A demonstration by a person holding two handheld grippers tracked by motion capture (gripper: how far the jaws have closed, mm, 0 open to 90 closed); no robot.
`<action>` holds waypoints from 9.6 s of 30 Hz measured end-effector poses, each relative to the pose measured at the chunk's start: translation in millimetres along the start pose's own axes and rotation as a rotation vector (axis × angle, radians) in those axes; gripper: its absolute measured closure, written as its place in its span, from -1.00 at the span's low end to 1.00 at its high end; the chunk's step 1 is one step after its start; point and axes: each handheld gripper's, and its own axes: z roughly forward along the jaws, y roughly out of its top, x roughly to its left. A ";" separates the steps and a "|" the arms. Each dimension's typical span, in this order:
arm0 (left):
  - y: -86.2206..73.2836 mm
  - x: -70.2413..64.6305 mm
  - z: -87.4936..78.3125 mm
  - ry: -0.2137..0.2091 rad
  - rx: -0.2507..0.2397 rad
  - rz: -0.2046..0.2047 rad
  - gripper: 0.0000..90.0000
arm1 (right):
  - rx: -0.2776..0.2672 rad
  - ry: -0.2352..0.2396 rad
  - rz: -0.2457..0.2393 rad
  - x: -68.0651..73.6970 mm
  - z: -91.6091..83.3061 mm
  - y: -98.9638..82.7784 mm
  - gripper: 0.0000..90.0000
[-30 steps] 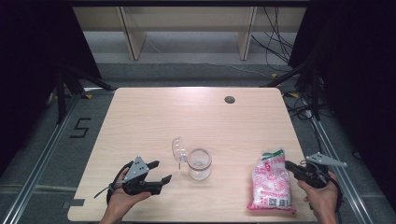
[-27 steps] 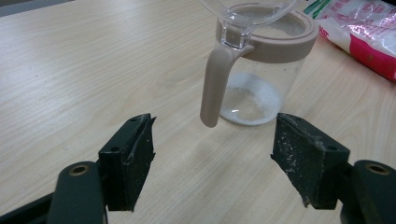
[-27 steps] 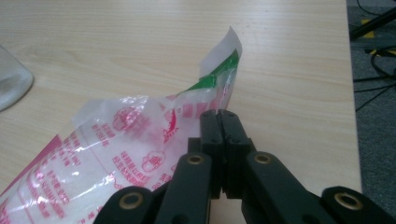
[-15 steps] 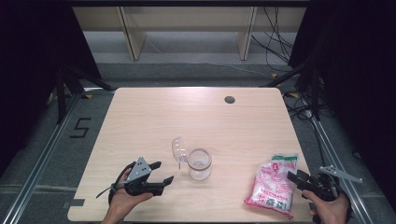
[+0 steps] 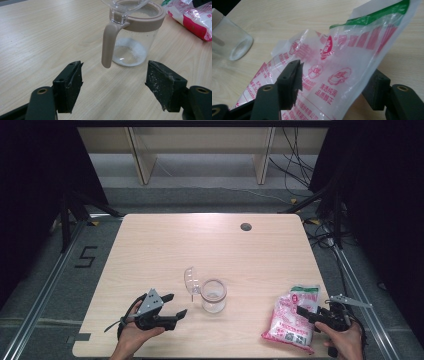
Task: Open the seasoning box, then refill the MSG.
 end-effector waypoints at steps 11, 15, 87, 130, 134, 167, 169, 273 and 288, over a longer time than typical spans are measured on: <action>0.0 1.4 1.8 -0.010 0.001 0.028 -0.36 | 0.013 0.015 -0.016 -9.4 11.5 3.7 0.39; -0.3 -1.9 2.6 -0.009 0.003 0.000 -0.36 | 0.004 0.031 -0.014 -10.4 11.7 6.4 0.75; 16.0 -100.6 60.7 -0.161 -0.036 0.103 -0.34 | -0.300 0.106 -0.392 122.9 -44.0 86.6 1.00; 56.0 -164.7 152.7 0.119 -0.269 0.024 0.34 | -0.272 0.172 -0.553 196.0 -37.7 119.1 1.00; 55.7 -161.9 154.4 0.115 -0.297 -0.020 0.55 | -0.269 0.147 -0.573 203.0 -31.3 123.9 1.00; 58.4 -148.3 168.2 -0.015 -0.414 -0.220 0.59 | -0.066 0.124 -0.703 251.4 28.9 158.8 1.00; 58.6 -148.1 167.7 -0.018 -0.412 -0.223 0.59 | -0.052 0.120 -0.698 252.6 28.8 158.7 1.00; 52.2 -140.9 172.4 -0.087 -0.425 -0.201 0.63 | 0.118 0.085 -0.774 282.5 84.0 148.8 1.00; 52.6 -140.0 172.0 -0.093 -0.434 -0.203 0.64 | 0.110 0.082 -0.776 284.7 87.1 147.5 1.00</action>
